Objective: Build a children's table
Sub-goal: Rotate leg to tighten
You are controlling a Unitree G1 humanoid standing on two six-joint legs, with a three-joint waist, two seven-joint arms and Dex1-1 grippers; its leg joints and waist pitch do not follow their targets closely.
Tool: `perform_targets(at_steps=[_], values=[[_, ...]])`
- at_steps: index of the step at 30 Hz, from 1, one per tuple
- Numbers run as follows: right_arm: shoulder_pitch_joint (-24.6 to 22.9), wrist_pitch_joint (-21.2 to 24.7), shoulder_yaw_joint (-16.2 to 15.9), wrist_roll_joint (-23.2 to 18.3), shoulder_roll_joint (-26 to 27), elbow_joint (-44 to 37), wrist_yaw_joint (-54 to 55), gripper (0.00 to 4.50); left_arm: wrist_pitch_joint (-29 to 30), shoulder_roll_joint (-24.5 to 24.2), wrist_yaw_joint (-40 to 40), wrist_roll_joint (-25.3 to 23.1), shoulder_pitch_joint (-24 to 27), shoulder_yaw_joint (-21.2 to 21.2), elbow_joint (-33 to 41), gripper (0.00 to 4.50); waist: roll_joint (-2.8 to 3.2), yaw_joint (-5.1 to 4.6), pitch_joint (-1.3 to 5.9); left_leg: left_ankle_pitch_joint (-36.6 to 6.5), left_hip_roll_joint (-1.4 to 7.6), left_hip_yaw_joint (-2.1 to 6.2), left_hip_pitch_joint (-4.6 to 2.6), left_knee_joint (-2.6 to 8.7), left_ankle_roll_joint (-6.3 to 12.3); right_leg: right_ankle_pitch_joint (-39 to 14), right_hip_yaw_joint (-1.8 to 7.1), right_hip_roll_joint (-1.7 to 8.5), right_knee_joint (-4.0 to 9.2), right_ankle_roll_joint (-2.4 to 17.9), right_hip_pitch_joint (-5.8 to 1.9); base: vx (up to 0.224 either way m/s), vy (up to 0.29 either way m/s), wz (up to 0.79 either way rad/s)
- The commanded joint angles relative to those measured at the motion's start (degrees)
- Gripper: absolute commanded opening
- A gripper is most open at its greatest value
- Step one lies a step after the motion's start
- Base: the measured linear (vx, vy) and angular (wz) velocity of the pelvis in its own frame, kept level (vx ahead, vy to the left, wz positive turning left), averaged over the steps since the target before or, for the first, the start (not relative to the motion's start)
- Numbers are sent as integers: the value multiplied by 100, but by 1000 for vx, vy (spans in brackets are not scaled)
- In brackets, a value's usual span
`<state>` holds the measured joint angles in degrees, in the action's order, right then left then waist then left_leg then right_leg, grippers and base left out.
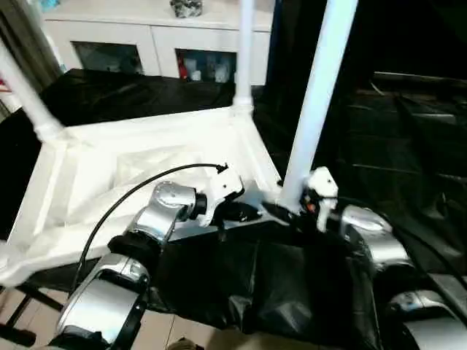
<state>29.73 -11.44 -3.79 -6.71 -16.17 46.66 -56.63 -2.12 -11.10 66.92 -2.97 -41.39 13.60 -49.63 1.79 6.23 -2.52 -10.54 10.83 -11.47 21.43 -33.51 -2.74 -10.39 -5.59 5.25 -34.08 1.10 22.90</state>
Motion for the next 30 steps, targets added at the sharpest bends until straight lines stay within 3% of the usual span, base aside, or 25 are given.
perform_targets(at_steps=[1,4,8,12,17,20,22,24,26,30], values=[[-122,84,-183,-76,-88,-279,-508,330,-79,-46,239,82,-42,71,237,0,-60,-1,344,-1171,323,127,-81,384,531,-1121,311,431,401,1350,-289,0,0,0],[-242,171,-263,-137,-250,-533,-970,303,-57,-168,512,120,-8,104,277,0,-66,44,358,-1018,330,127,-74,367,635,-878,312,431,365,1389,-295,0,0,0],[-333,298,-368,-160,-380,-710,-1317,276,-55,-287,764,157,21,138,296,0,-71,48,344,-1099,330,131,-71,378,596,-1093,305,436,385,1364,-293,0,0,0],[-419,394,-412,-211,-376,-848,-1386,266,-34,-318,839,146,48,135,316,0,-77,50,341,-1157,331,133,-80,386,504,-1250,315,440,401,1309,-286,0,0,0],[-511,485,-442,-193,-275,-927,-1290,263,-37,-257,678,148,81,121,343,0,-77,56,355,-1009,327,131,-72,370,539,-1047,310,439,377,1334,-291,0,0,0],[-506,582,-408,-151,-193,-862,-1091,263,-27,-192,499,130,73,106,323,0,-72,56,344,-1094,331,135,-77,380,510,-1184,304,443,399,1335,-284,0,0,0],[-218,770,-215,107,113,-302,179,260,73,81,-136,102,-37,-27,169,0,-57,18,323,-1243,338,141,-101,408,347,-1463,317,445,419,1294,-244,0,0,0],[6,937,-57,175,318,73,978,258,184,268,-548,85,-121,-102,78,0,-72,-45,303,-1468,304,168,-106,432,157,-1960,301,459,472,1176,-264,0,0,0],[158,1076,89,103,513,257,1499,258,303,435,-914,40,-205,-136,-10,0,-71,-77,301,-1529,294,169,-123,427,118,-2229,311,470,521,1048,-253,0,0,0],[400,1224,190,214,913,565,2613,256,477,818,-1716,-12,-409,-227,-204,0,-85,-136,307,-1461,278,165,-110,427,141,-1994,321,444,512,1054,-248,0,0,0]])
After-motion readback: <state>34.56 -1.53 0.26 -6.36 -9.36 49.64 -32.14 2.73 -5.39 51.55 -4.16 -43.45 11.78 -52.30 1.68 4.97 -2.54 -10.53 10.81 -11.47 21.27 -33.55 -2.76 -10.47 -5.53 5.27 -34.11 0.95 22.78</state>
